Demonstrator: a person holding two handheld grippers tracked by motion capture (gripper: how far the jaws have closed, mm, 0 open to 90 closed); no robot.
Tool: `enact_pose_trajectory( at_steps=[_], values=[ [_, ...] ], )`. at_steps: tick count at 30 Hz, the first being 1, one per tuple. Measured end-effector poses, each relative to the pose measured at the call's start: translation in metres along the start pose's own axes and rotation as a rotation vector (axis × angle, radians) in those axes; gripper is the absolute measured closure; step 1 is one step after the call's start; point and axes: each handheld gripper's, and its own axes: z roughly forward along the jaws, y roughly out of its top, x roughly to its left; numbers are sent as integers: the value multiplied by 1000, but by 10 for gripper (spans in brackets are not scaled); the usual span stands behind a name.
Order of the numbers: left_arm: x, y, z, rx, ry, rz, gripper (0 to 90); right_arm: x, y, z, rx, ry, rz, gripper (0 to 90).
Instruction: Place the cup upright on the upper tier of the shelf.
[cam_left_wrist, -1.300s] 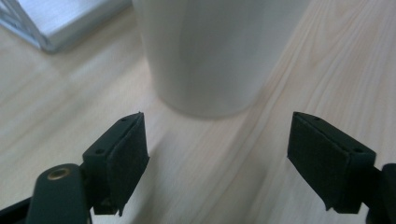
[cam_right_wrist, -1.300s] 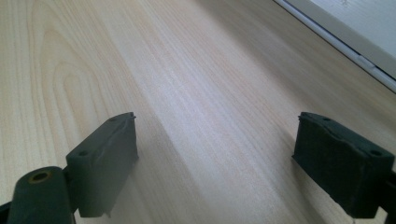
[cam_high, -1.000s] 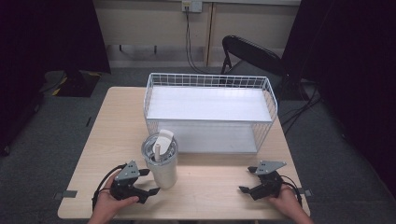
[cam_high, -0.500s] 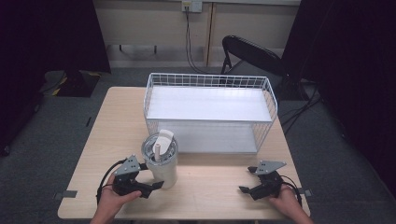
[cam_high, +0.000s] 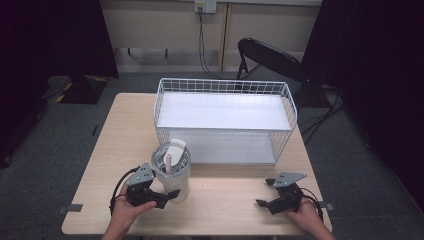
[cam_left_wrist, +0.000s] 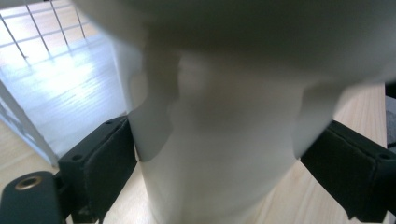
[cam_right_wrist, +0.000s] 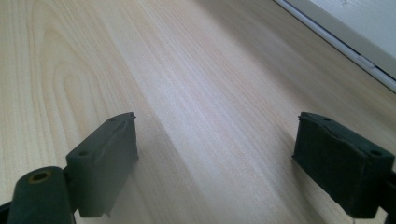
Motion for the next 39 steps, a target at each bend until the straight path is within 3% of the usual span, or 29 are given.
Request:
enact_pose_trajectory(
  at_steps=[2,5,10,15,18,19,21,26,31,36,39],
  values=[
    [0,1,2,-13,-1,-12,86,0,0,0,0,0,0,129],
    [-1,2,5,-30,7,10,81,0,0,0,0,0,0,129],
    [-1,3,6,-47,10,12,78,0,0,0,0,0,0,129],
    [-1,2,9,-85,9,-2,68,0,0,0,0,0,0,129],
    [-1,2,10,-113,10,27,72,0,0,0,0,0,0,129],
    [-1,3,12,-133,13,54,73,0,0,0,0,0,0,129],
    [-2,3,13,-144,7,38,74,0,0,0,0,0,0,129],
    [0,6,16,-148,7,86,82,0,0,0,0,0,0,129],
    [0,4,16,-165,22,96,91,0,0,0,0,0,0,129],
    [-3,2,14,-165,24,100,94,0,0,0,0,0,0,129],
    [-1,1,13,-190,5,50,94,0,0,0,0,0,0,129]
  ],
)
